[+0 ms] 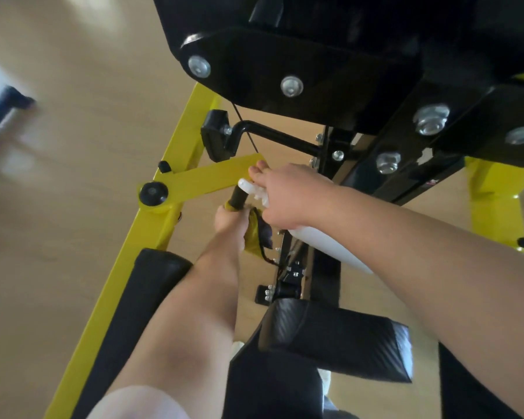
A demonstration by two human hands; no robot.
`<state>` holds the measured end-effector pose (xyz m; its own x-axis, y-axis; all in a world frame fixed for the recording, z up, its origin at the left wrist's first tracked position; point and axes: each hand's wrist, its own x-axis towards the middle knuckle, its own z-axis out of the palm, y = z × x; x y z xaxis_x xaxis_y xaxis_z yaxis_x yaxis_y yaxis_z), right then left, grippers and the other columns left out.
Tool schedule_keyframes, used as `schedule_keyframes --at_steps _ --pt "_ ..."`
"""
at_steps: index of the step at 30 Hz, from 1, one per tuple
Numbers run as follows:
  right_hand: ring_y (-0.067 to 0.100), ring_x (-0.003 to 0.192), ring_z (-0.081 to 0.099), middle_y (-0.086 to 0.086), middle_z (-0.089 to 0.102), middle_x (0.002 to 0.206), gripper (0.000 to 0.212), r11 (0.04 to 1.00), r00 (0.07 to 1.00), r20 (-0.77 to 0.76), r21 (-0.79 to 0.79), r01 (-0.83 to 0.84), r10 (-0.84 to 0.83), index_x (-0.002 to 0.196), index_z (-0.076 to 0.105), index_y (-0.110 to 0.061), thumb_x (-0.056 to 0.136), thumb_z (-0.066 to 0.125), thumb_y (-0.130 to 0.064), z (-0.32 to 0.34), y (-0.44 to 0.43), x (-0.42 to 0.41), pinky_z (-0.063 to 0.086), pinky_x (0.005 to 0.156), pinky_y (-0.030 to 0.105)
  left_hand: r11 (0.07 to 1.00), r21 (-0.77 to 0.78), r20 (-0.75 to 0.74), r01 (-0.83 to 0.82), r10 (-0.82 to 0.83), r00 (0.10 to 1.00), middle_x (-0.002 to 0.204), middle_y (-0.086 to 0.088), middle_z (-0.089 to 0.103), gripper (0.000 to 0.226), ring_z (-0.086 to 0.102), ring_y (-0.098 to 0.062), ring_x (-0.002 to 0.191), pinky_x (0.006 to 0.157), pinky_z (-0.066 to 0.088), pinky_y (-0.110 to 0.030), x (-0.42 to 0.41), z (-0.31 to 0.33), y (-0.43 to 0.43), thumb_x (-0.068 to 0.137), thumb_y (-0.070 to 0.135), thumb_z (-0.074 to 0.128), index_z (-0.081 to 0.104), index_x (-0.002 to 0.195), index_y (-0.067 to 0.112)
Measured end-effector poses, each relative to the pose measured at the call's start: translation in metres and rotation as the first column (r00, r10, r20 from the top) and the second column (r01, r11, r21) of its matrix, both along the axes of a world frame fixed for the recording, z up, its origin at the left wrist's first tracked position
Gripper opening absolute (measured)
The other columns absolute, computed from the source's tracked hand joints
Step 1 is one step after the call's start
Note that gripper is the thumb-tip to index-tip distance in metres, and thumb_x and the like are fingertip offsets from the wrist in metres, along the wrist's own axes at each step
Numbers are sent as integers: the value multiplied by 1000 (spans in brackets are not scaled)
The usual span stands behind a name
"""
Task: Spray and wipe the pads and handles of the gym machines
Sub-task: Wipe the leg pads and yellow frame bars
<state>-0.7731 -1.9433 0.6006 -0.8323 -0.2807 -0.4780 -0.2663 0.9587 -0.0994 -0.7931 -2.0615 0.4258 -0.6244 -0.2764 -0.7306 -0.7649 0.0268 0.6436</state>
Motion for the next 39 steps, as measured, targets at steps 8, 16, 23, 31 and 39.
schedule_keyframes --at_steps 8,16,23,31,39 --pt "29 155 31 -4 -2 176 89 998 999 16 -50 48 -48 168 5 -28 96 57 -15 0 6 14 37 117 44 942 269 143 -198 164 976 73 -12 58 33 57 -23 63 65 48 -30 46 50 -3 103 27 39 55 80 11" --pt "26 92 63 -4 61 91 33 967 974 -118 -189 171 -195 120 60 -33 90 61 -18 26 6 67 53 75 40 947 316 17 -46 43 999 108 -14 74 62 70 -38 101 93 56 -55 66 19 -29 69 52 70 68 122 19" --pt "24 90 64 0 67 105 37 946 931 -194 -167 279 -309 132 61 -29 97 56 -19 57 13 118 58 80 43 962 256 -99 98 -75 992 98 -4 58 27 57 -28 101 96 47 -44 100 121 -19 100 44 56 44 117 26" --pt "22 85 62 -5 63 97 34 901 851 -303 -82 425 -429 123 61 -31 93 58 -17 82 21 166 55 71 39 967 100 -187 234 -213 959 92 1 56 18 59 -22 97 94 45 -42 130 137 -29 104 31 52 51 119 21" --pt "15 70 53 -5 56 84 24 810 757 -311 -89 579 -575 115 58 -27 92 60 -17 80 20 228 47 62 34 962 38 -142 269 -261 955 89 -3 51 19 50 -16 77 81 40 -38 183 139 -51 107 35 44 49 109 17"
